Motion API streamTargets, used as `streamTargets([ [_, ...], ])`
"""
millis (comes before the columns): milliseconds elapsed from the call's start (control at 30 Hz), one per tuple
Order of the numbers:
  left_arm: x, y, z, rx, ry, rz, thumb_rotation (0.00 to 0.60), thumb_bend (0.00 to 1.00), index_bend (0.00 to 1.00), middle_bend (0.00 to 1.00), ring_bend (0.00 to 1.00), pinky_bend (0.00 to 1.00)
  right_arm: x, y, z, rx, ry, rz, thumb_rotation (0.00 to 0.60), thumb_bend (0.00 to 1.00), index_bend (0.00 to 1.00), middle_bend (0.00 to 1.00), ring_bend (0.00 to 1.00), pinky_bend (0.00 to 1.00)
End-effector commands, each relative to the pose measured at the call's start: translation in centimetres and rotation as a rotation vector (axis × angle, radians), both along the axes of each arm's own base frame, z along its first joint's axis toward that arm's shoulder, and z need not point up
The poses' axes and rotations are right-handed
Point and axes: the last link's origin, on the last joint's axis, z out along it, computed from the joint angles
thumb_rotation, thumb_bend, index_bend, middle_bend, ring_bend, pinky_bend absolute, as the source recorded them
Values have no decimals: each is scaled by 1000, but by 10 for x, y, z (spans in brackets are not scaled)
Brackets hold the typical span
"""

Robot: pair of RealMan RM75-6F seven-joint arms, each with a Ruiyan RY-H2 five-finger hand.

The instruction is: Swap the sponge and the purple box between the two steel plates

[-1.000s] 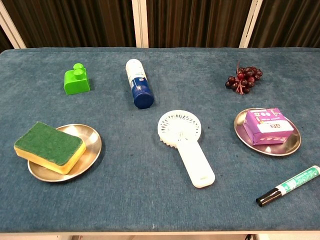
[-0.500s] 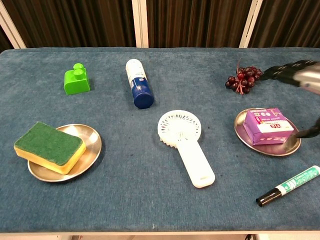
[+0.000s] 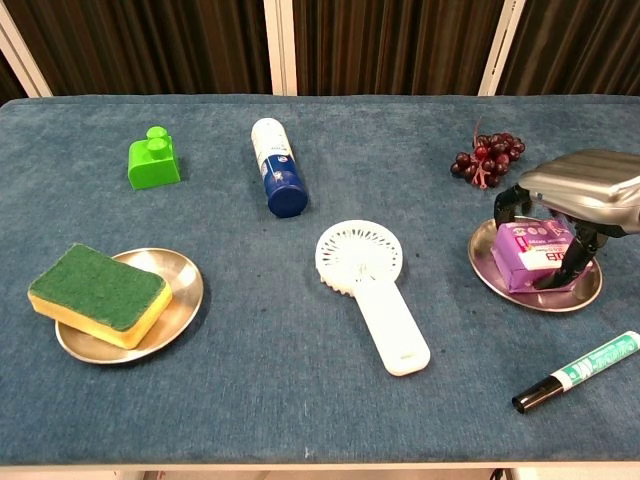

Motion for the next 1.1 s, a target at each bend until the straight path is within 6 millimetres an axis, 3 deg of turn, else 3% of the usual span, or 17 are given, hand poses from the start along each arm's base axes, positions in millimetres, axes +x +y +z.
streamTargets([
  [33,0,0,0,0,-1,0,600,80,147,79,0,68,0,-2,1,-34,-17,7,600,329,723,593,537,618],
  [200,0,0,-1,-1,-1,0,600,81,147,79,0,68,10,-8,7,-81,-73,23,600,337,755,616,564,647],
  [367,0,3,-2,-4,3,7,600,80,147,79,0,68,53,-29,3,-113,-108,84,600,337,755,616,564,647],
  [533,-1,3,0,4,4,12,600,80,147,78,0,68,101,-48,-27,-120,-102,118,600,337,740,616,564,641],
  [633,-2,3,2,11,0,15,600,80,147,79,0,68,114,-52,-47,-113,-66,113,600,337,727,616,558,639],
  [833,-3,2,3,8,-7,18,600,80,147,79,0,68,113,-53,-70,-105,14,106,600,336,686,616,532,634],
  [1100,-2,0,6,20,-12,8,600,80,147,79,0,68,113,-54,-71,-127,38,118,600,337,658,616,517,632],
])
